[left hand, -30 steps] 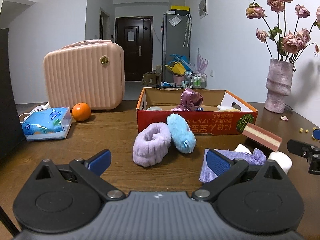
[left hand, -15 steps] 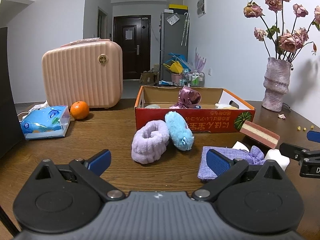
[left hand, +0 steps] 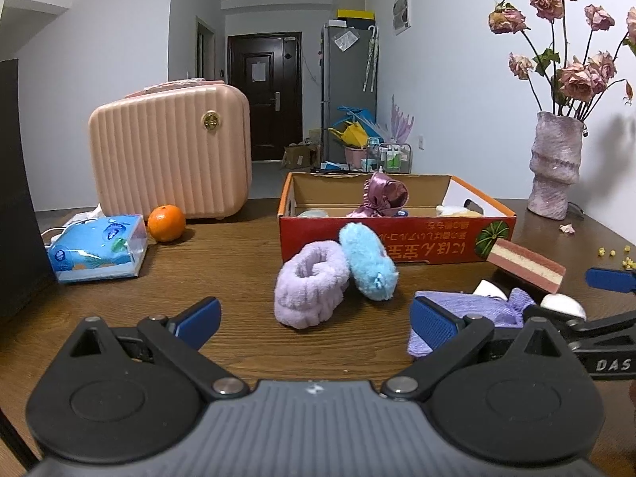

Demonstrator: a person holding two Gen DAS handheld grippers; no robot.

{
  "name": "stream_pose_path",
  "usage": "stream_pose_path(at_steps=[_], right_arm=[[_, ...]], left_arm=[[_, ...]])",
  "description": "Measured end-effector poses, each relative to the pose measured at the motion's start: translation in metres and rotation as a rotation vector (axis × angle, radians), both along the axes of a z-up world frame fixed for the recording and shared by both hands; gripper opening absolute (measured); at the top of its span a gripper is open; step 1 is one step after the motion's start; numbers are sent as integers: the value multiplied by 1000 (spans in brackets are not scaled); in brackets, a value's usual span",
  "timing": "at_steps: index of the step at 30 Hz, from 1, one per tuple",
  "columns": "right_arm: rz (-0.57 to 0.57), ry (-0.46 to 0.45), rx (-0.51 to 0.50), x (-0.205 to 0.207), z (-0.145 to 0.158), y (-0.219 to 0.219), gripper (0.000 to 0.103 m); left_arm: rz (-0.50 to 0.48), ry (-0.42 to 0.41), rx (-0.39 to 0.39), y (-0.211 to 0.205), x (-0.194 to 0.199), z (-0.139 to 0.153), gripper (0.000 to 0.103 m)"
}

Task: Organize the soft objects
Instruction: 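Grasp the purple linen drawstring pouch with the right tool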

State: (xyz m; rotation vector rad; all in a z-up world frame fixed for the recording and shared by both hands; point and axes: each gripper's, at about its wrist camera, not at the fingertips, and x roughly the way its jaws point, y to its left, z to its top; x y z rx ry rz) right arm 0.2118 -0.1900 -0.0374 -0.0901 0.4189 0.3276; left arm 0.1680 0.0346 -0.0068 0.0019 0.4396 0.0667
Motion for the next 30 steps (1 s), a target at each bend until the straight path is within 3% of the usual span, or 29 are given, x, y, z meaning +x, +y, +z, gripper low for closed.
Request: stream_pose_path(at_steps=[11,27,30], right_arm=[[48,98,-17,37,-11,41,100],[90,199,-40,59,-28,55,96],[94,215,-41,61,-30,56,91]], left_arm=[[6,9,-3,19,1,-1,103],[5,30,0,28,5,-5,103],[5,31,-1,28,5,-5,103]])
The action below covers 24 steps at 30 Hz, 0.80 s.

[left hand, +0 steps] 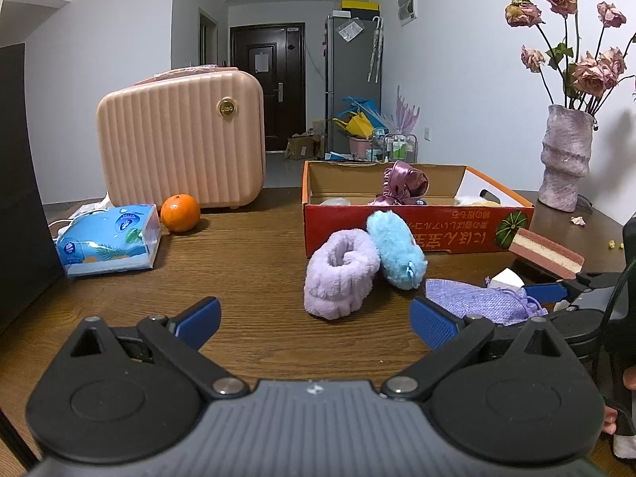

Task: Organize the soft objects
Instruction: 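Grasp the purple linen drawstring pouch with the right tool, then lift the pouch with the right tool while the left tool grasps the lavender fuzzy headband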

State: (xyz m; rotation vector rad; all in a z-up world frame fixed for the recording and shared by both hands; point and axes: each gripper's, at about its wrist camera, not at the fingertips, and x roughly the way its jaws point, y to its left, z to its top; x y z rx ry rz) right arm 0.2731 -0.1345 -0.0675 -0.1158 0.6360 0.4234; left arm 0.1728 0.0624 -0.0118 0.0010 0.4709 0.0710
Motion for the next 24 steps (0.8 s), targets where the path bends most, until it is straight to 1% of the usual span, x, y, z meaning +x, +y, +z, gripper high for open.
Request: stream_pose_path(at_steps=[4,6,8,12,15,18,24], right_arm=[[15,2,-3,-1,-2,2,85],[26,8,1,-2,-2,2,78],[35,12,9,-3,-2,2,74],[52,10,17,-5,-2,3,62],[60,3,19,-7,-1,3,56],[54,-13,25,-9,1,2,52],[12,-82,71,-16,11,-10,51]], left_arm=[[-1,-1,0,0,0,0,103],[-1,-2,0,0,0,0,103],[-1,-1,0,0,0,0,103],[-1,-1,0,0,0,0,103],[-1,0,0,0,0,0,103],[-3,3,-2,0,0,-1,103],[-2,3,-5,0,0,-1,103]])
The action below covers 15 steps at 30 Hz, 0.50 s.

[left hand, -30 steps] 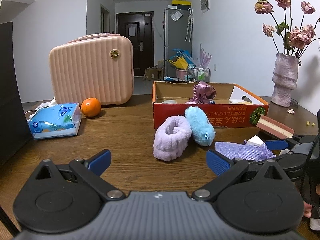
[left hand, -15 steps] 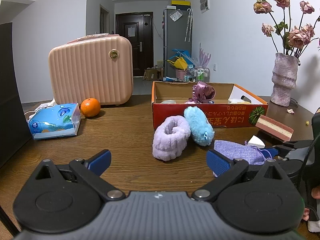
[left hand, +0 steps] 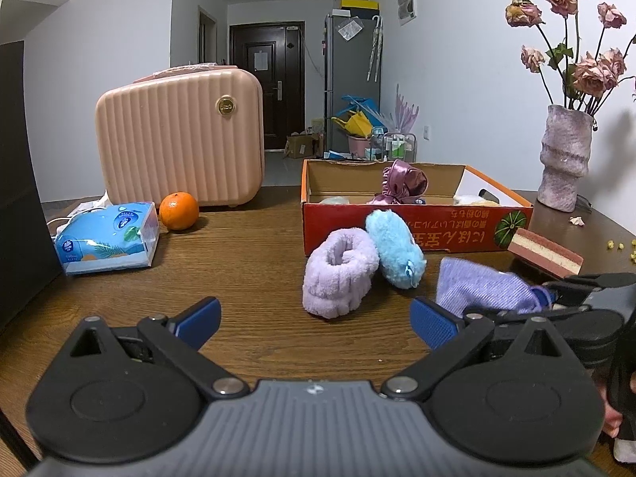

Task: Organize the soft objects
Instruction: 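Lift the pouch with the right tool while the left tool grasps the lavender fuzzy headband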

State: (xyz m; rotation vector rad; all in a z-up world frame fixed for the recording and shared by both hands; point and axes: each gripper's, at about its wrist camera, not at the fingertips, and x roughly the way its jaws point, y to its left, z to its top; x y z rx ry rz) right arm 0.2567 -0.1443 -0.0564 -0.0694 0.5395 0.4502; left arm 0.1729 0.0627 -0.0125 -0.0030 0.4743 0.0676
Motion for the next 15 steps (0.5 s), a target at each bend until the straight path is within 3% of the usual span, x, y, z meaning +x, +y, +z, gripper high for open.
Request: stream_pose_path(at_steps=[8,15], right_arm=[[-118,-94,85,-7,19,-31,51],[-172,-112,104,-6,24,-47,51]], left_arm=[[1,-2,-4,1,0,0,103],[2,-2,-4,1,1,0,103]])
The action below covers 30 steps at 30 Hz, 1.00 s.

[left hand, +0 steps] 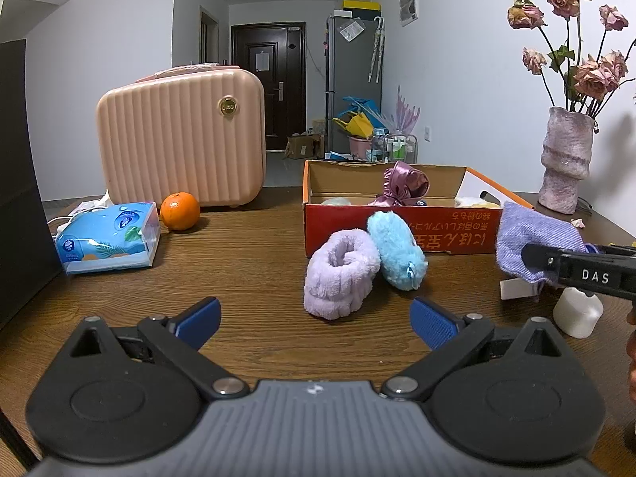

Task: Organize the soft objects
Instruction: 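Lift the pouch with the right tool while the left tool grasps the lavender fuzzy headband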

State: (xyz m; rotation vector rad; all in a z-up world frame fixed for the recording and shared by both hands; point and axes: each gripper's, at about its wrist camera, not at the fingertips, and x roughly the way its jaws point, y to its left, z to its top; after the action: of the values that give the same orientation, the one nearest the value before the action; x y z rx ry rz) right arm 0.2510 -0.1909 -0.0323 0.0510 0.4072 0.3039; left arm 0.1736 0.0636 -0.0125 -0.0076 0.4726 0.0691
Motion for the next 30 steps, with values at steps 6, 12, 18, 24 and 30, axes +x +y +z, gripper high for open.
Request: stream_pose_path(at_steps=[6,12,18,24,30], right_arm=[[-7,-5,-3,1,0,-1,51],[-38,-27,-3,-1,3,-4,51],[-73,-41,5,0,6,-9,51],[-112,-51,7,1,7,-14,51],[-146,-54,7,4,6,-20,51]], left_arm=[[1,2,0,0,0,0,103],[7,11,5,3,9,-4,103],[3,58,41,1,35,-14,103],[-3,93,22,7,63,-23,103],[-4,116,39,6,87,-30,103]])
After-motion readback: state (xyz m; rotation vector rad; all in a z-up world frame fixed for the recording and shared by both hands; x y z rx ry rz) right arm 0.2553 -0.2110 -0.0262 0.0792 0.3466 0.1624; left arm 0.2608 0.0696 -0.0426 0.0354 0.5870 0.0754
